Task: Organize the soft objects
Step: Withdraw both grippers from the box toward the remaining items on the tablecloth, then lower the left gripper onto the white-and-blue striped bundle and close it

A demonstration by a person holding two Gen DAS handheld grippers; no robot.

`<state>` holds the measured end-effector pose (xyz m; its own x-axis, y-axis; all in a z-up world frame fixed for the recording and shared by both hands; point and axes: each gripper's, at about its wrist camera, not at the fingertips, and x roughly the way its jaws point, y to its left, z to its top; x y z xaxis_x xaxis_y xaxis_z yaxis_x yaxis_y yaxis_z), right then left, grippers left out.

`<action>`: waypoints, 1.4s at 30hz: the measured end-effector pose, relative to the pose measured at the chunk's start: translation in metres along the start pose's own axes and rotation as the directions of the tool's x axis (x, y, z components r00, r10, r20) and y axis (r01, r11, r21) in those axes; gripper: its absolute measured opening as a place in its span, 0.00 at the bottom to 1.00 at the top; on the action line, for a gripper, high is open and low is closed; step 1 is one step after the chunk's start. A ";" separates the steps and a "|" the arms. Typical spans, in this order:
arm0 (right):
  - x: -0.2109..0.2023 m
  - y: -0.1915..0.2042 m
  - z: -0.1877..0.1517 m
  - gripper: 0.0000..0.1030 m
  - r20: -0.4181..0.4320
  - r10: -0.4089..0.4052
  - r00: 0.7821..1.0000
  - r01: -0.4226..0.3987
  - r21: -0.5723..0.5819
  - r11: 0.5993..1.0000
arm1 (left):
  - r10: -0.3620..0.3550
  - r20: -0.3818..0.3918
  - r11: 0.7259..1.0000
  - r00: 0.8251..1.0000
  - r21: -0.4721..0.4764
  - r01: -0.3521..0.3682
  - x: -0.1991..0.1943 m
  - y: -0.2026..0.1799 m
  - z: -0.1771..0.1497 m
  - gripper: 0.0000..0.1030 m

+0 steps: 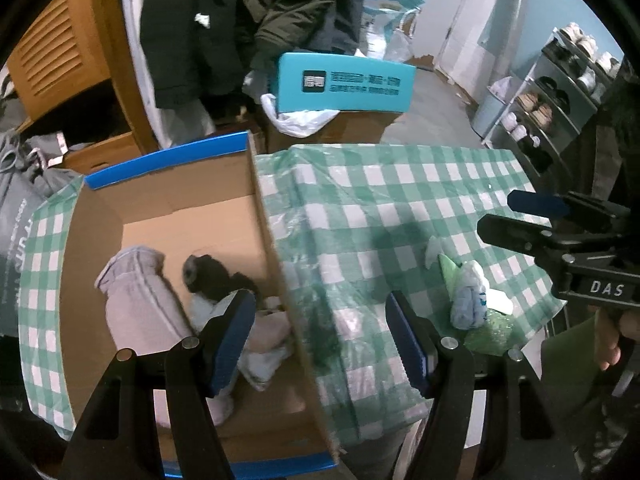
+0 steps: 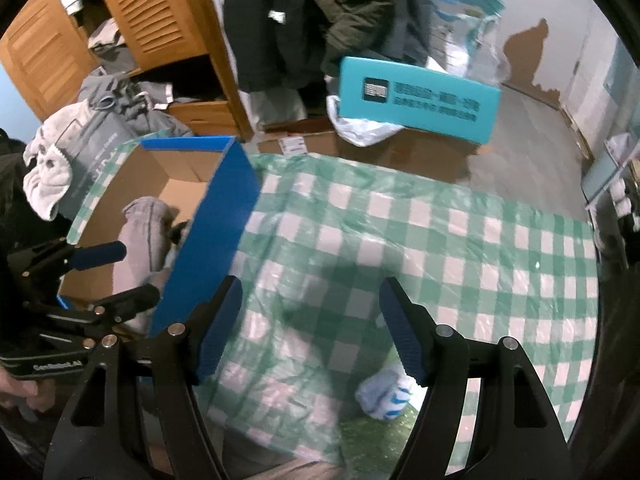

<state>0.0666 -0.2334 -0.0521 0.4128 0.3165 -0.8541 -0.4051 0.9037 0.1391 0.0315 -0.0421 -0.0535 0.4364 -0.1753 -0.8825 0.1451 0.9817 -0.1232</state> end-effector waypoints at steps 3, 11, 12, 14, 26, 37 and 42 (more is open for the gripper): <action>0.000 -0.012 -0.005 0.70 -0.007 -0.011 1.000 0.011 0.017 1.000 | -0.005 -0.011 1.000 1.000 0.015 0.005 0.005 -0.011 0.002 0.69; -0.003 -0.050 -0.023 0.70 -0.020 -0.037 0.999 0.039 0.083 0.996 | -0.036 -0.046 0.998 0.998 0.059 0.038 0.020 -0.043 0.006 0.69; -0.004 -0.056 -0.026 0.70 -0.023 -0.044 0.999 0.045 0.092 0.995 | -0.039 -0.050 0.997 0.998 0.061 0.042 0.022 -0.047 0.006 0.69; -0.005 -0.064 -0.032 0.70 -0.029 -0.051 0.998 0.054 0.107 0.993 | -0.045 -0.061 0.996 0.997 0.071 0.049 0.026 -0.054 0.007 0.69; 0.007 -0.108 -0.069 0.70 -0.106 -0.073 0.992 0.091 0.177 0.980 | -0.041 -0.126 0.989 0.991 0.134 0.058 0.058 -0.094 0.000 0.69; 0.032 -0.137 -0.116 0.70 -0.235 -0.087 0.968 0.137 0.204 0.969 | -0.046 -0.166 0.984 0.985 0.160 0.073 0.087 -0.124 -0.017 0.70; 0.046 -0.131 -0.131 0.70 -0.292 -0.088 0.952 0.139 0.157 0.978 | -0.053 -0.200 0.984 0.978 0.158 0.086 0.102 -0.131 -0.026 0.70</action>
<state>0.0320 -0.3749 -0.1750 0.1909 0.1375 -0.9719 -0.2104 0.9729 0.0963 0.0340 -0.1862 -0.1388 0.2418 -0.2091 -0.9475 0.3205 0.9389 -0.1255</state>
